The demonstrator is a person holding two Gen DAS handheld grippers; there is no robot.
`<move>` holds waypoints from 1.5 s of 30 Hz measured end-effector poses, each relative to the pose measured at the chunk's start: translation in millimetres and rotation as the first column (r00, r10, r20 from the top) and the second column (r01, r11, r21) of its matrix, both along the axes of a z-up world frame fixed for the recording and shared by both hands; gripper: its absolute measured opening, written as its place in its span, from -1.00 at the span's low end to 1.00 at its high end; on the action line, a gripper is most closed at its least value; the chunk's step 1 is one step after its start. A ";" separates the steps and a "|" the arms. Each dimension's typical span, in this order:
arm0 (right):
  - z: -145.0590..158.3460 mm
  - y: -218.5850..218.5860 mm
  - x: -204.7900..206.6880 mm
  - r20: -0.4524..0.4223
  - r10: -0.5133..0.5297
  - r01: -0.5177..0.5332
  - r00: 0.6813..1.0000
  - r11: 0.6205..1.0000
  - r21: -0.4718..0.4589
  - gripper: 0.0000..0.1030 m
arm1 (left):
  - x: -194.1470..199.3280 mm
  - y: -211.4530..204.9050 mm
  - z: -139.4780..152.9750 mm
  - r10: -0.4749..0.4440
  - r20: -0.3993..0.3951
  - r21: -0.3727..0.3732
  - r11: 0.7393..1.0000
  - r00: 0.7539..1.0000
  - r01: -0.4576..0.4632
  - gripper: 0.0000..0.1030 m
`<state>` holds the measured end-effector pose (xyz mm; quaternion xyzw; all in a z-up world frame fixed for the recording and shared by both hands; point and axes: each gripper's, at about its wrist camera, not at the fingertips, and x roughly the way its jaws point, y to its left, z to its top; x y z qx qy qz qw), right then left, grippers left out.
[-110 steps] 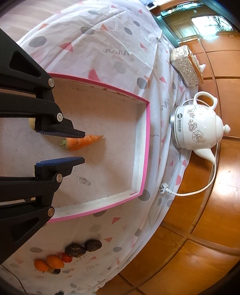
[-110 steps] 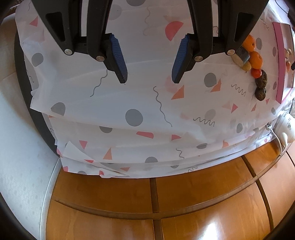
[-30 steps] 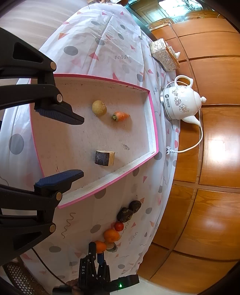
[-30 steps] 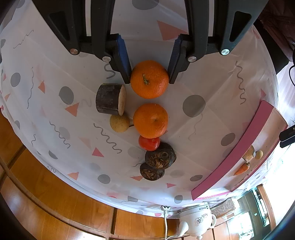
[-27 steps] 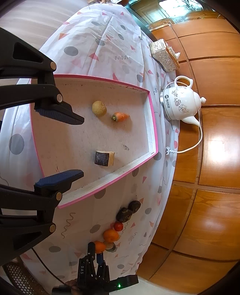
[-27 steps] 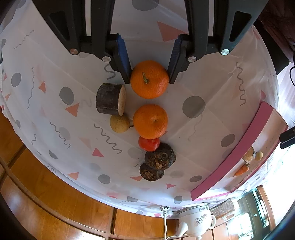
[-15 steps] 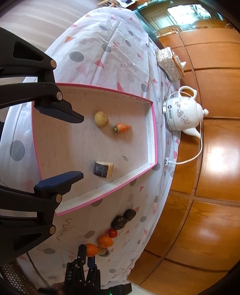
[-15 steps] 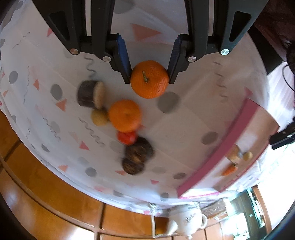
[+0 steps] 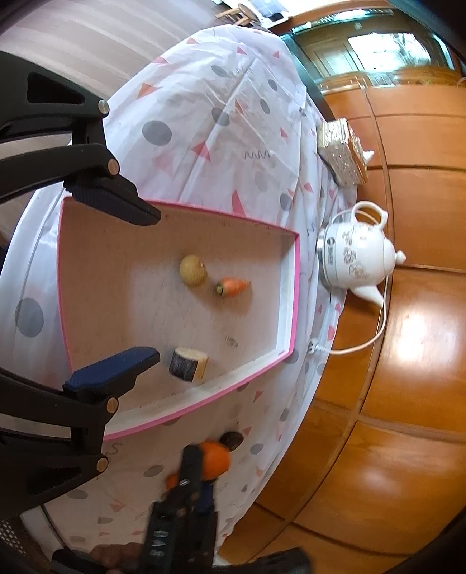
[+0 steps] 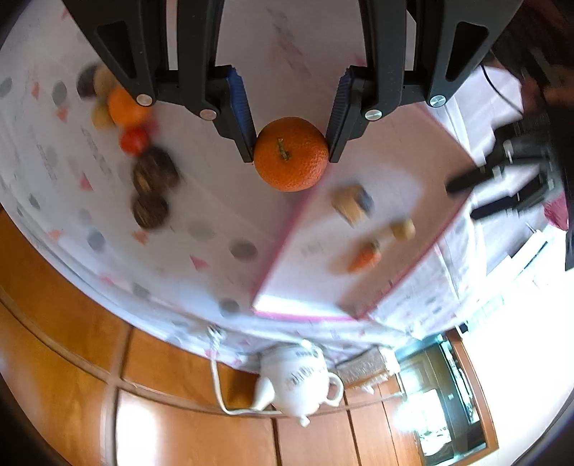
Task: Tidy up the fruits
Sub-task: 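Carry the orange into the pink tray and open the right tool, then move the left tool toward the dark brown round tuber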
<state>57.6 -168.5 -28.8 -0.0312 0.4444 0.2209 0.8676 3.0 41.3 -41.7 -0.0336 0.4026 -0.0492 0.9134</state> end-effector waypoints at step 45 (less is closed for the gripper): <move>-5.4 -93.8 -42.3 0.071 -0.222 0.230 0.972 0.966 -0.121 0.21 | -6.8 -14.8 5.9 -0.017 0.006 0.044 0.999 1.000 0.017 0.75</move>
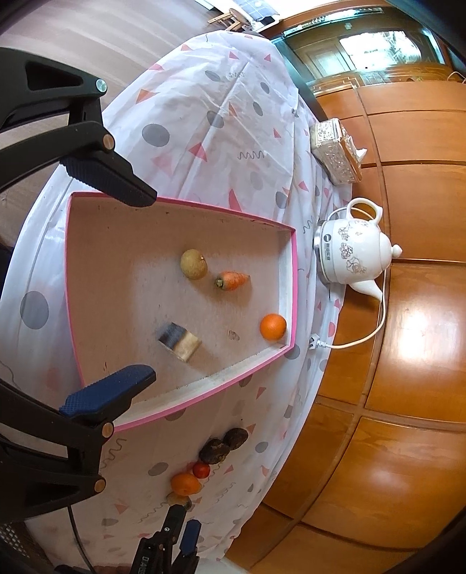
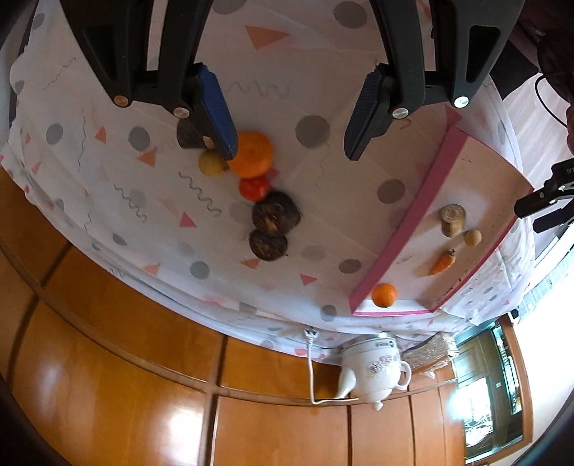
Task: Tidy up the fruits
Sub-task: 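Move the left tool toward the dark brown round tuber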
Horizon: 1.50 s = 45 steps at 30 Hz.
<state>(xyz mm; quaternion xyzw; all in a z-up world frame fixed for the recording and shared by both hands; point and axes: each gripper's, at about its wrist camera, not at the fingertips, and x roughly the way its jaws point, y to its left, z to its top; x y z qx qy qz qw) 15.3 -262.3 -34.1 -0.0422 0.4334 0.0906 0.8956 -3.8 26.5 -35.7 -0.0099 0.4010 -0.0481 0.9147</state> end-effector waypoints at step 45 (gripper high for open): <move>7.8 -126.4 -15.0 -0.018 -0.289 0.288 0.957 0.956 -0.056 0.22 | 9.6 -96.4 5.2 -0.236 -0.011 0.086 0.968 0.972 0.236 0.75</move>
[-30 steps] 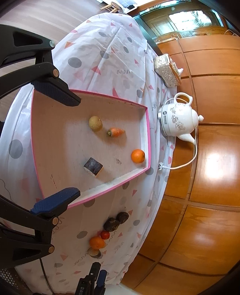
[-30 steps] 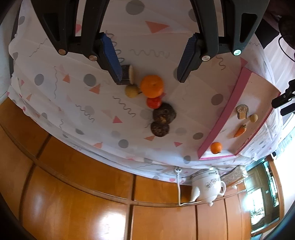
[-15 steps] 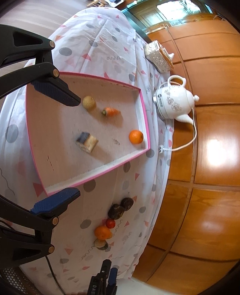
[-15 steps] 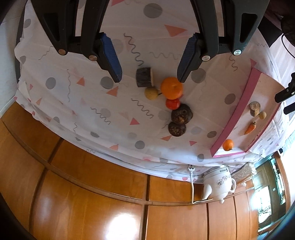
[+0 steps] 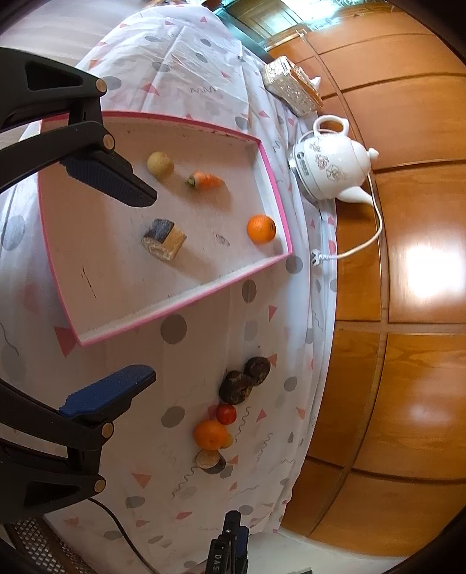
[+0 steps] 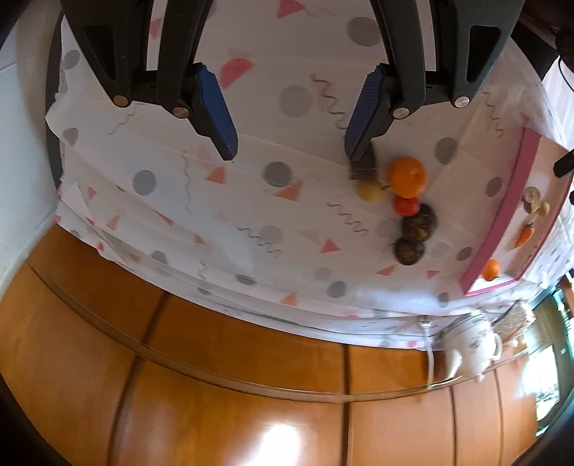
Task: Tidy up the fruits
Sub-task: 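Move the left tool toward the dark brown round tuber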
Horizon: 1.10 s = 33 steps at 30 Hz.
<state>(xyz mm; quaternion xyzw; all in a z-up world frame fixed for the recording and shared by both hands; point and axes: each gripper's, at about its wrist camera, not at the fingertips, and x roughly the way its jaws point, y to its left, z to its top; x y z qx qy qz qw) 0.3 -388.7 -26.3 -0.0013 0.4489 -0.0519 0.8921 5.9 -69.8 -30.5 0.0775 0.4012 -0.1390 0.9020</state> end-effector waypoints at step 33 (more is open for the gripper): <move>-31.1 -127.9 -22.3 -0.092 -0.471 0.478 0.877 0.873 0.092 0.22 | 47.7 -79.2 -21.0 -0.103 -0.114 0.001 0.995 0.988 0.104 0.75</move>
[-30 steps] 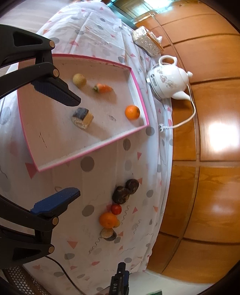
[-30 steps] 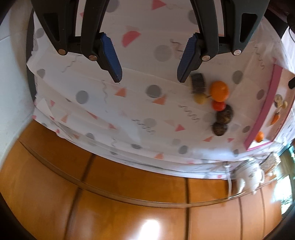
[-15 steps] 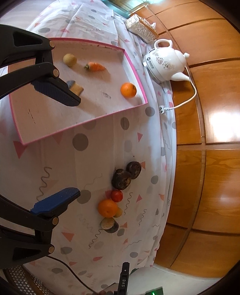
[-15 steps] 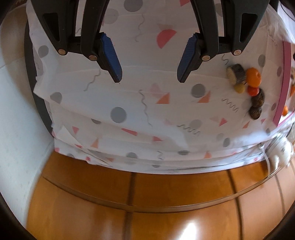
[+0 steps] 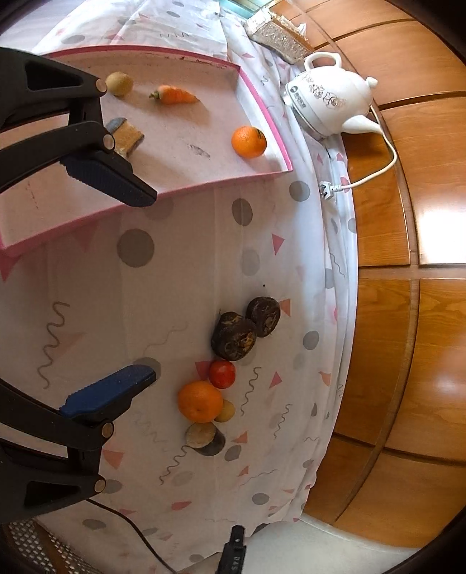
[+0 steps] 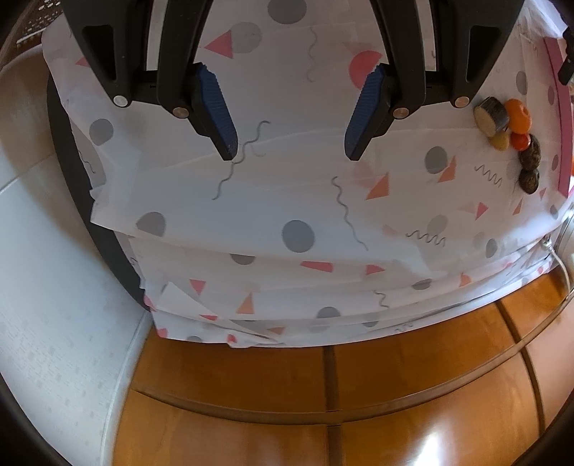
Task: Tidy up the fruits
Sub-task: 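Move the left tool toward the dark brown round tuber, then close the left tool around the dark brown tuber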
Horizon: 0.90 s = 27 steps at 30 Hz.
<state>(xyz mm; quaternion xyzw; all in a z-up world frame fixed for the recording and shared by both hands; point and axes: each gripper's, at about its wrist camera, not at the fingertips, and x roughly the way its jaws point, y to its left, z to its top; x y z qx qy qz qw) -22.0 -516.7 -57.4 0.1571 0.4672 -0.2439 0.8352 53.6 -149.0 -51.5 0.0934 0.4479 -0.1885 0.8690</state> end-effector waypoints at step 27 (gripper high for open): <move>-0.3 -97.1 -73.4 0.019 -0.524 0.515 0.852 0.843 0.157 0.22 | 68.1 -32.8 -7.2 0.023 -0.064 -0.041 0.999 0.998 -0.026 0.70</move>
